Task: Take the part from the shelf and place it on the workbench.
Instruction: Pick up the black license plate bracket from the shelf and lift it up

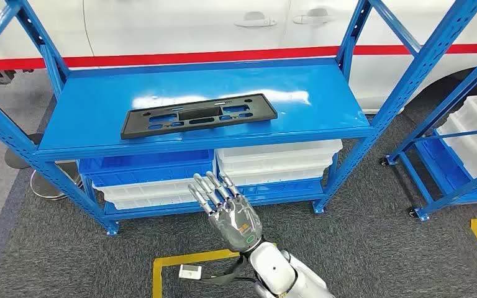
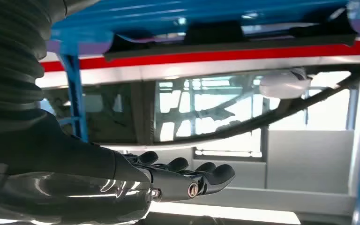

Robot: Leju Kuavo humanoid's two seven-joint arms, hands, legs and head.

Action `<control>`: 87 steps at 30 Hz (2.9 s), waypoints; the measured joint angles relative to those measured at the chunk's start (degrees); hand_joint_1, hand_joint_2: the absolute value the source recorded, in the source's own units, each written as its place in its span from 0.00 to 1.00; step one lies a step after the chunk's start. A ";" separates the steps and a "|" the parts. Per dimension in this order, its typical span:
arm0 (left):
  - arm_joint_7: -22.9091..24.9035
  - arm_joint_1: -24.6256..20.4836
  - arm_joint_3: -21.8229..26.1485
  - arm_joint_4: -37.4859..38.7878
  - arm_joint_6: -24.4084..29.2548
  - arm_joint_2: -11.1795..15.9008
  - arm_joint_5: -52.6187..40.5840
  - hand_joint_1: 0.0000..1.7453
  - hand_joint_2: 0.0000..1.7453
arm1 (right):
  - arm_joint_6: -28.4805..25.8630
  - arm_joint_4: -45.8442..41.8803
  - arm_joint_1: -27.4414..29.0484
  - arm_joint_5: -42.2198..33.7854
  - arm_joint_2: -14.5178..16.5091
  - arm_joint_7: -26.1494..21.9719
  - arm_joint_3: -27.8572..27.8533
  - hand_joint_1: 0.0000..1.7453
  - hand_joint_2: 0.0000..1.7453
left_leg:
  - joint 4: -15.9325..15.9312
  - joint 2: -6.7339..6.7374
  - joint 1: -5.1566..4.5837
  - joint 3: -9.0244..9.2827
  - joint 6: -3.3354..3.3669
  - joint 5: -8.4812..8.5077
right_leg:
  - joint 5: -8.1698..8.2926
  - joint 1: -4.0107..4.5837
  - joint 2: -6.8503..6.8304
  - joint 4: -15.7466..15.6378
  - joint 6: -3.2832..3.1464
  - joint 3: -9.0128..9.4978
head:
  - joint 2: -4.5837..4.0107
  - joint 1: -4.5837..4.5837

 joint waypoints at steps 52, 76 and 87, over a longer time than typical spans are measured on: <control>-1.45 0.21 0.23 0.49 -0.78 6.56 -5.22 0.00 0.00 | -0.38 6.60 4.09 -11.49 11.15 -24.71 -17.35 0.00 1.00 | 2.54 -0.62 3.83 -1.01 -3.84 -1.45 | 0.27 -2.48 0.12 -2.07 3.47 0.40 | 0.00 -0.39; -1.28 0.07 0.23 0.52 -2.02 7.30 -6.93 0.00 0.00 | -0.38 10.17 2.19 -13.68 11.96 -24.46 -18.50 0.00 1.00 | 8.66 -0.15 3.10 -3.70 -5.69 -3.49 | 1.81 -0.63 -0.50 -5.36 -0.29 1.98 | 0.00 -0.41; -0.97 -0.04 0.50 0.44 -3.65 8.33 -9.59 0.00 0.00 | -0.40 18.22 -5.30 -16.32 11.50 -20.77 -23.43 0.00 1.00 | 1.97 -0.30 3.20 -1.28 -2.50 -0.67 | -5.77 -1.51 -0.10 9.07 3.40 -4.90 | 0.00 -0.40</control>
